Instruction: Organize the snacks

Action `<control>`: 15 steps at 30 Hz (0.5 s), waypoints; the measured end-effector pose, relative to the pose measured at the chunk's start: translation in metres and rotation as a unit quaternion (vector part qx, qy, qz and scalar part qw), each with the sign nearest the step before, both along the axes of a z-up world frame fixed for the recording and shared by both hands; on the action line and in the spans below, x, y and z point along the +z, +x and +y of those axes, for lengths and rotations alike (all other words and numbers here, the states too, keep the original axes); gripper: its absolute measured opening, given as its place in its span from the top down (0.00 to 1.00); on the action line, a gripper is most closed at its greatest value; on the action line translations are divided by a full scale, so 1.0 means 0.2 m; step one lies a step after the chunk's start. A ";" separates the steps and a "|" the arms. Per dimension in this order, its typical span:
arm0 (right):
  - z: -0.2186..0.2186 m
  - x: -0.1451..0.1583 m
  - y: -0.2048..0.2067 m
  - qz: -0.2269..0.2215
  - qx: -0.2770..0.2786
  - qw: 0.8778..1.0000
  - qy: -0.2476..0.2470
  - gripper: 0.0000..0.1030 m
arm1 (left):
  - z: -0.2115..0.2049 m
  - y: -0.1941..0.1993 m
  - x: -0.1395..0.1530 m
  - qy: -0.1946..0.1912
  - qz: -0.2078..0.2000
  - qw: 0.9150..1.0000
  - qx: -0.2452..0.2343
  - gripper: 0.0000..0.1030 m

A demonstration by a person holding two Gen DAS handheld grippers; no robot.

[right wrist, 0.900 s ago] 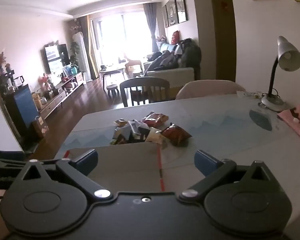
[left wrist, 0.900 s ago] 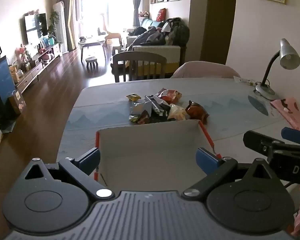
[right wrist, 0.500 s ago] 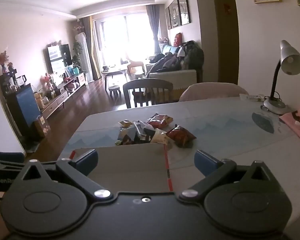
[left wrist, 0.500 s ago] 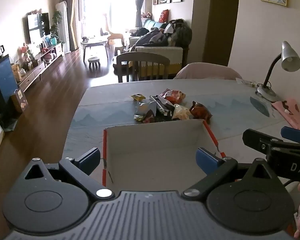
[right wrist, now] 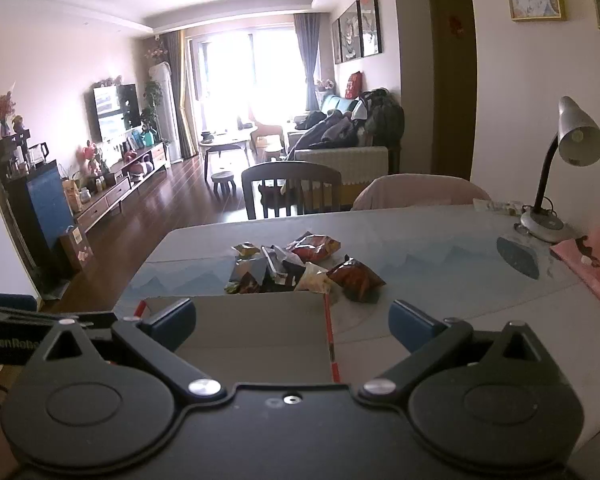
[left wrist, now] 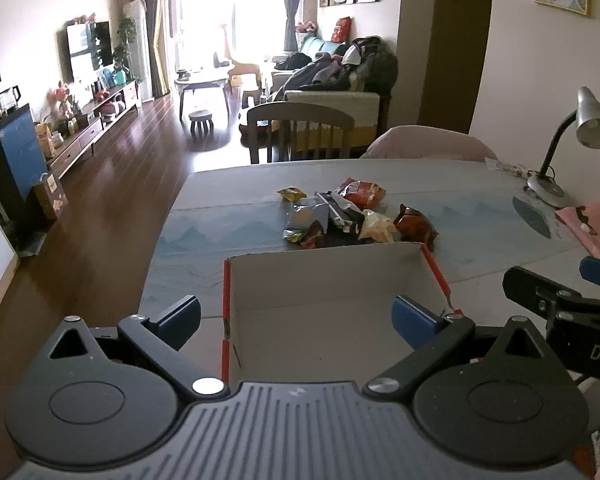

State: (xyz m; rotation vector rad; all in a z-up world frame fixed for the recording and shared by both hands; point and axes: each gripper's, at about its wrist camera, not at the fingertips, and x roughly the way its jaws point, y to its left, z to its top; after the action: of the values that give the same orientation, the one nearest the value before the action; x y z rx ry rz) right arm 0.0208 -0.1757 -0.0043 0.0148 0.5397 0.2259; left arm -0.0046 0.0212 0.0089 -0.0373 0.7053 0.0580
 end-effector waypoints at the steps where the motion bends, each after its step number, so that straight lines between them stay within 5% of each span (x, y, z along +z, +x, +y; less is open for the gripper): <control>1: 0.00 0.00 0.00 -0.001 -0.001 1.000 -0.001 0.00 | 0.00 0.00 0.00 0.001 0.000 1.000 0.001 0.01; 15: 0.01 0.02 0.02 0.015 -0.007 1.000 -0.009 0.00 | 0.00 0.00 -0.01 -0.012 0.015 1.000 0.005 0.01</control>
State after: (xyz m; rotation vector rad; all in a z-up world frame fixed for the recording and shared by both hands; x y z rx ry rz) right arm 0.0238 -0.1732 0.0001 0.0045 0.5707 0.2068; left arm -0.0045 0.0216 0.0059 -0.0627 0.7367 0.0597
